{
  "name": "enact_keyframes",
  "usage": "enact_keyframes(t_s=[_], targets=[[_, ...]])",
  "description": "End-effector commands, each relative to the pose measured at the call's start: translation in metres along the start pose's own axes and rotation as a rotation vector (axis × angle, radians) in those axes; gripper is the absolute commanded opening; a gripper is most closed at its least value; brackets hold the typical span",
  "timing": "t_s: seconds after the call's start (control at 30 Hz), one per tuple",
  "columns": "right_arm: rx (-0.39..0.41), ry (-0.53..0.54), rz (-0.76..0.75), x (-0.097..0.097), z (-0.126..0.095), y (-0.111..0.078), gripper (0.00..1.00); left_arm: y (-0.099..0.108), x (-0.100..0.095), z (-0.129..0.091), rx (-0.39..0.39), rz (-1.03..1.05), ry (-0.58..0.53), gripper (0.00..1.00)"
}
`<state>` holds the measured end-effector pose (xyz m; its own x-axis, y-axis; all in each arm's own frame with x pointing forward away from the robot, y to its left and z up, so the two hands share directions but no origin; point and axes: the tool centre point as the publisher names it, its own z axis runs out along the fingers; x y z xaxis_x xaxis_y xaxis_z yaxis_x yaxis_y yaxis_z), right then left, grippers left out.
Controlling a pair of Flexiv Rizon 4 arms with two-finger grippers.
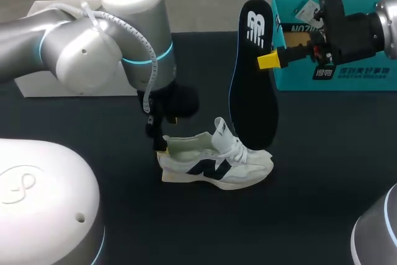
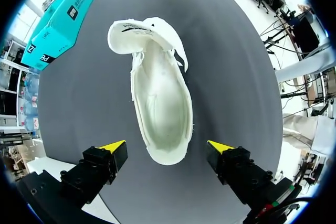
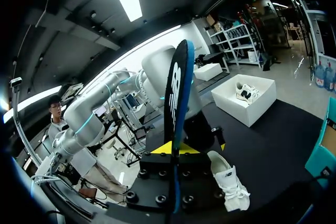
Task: Take the shoe out of the shoebox, open the shoe tongue, remove and reinsert the insole, then place the shoe into the shoebox
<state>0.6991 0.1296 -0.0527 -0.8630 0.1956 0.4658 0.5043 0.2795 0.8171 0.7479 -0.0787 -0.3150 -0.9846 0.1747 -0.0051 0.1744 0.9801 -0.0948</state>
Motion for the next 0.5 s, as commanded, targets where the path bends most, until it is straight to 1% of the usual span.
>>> enact_keyframes(t_s=[0.03,0.1,0.2,0.23,0.27,0.33,0.37,0.5], targets=[[0.002,-0.002,0.001,-0.001,0.002,0.000,0.00,-0.005,-0.005,-0.003,0.021,0.006,0.013,1.00],[0.002,-0.002,0.001,-0.001,0.002,0.000,0.00,-0.009,-0.008,-0.005,0.030,0.005,0.005,1.00],[0.002,-0.002,0.001,-0.001,0.002,0.000,0.00,-0.017,-0.017,-0.003,0.056,0.004,0.012,1.00],[0.002,-0.002,0.001,-0.001,0.002,0.000,0.00,-0.020,-0.020,-0.001,0.064,0.009,0.013,1.00],[0.002,-0.002,0.001,-0.001,0.002,0.000,0.00,-0.023,-0.024,0.001,0.099,0.022,0.011,1.00],[0.002,-0.002,0.001,-0.001,0.002,0.000,0.00,-0.028,-0.031,0.007,0.103,0.027,0.029,1.00],[0.002,-0.002,0.001,-0.001,0.002,0.000,0.00,-0.030,-0.034,0.010,0.126,0.035,0.026,1.00],[0.002,-0.002,0.001,-0.001,0.002,0.000,0.00,-0.038,-0.040,0.021,0.092,0.046,0.052,1.00]])
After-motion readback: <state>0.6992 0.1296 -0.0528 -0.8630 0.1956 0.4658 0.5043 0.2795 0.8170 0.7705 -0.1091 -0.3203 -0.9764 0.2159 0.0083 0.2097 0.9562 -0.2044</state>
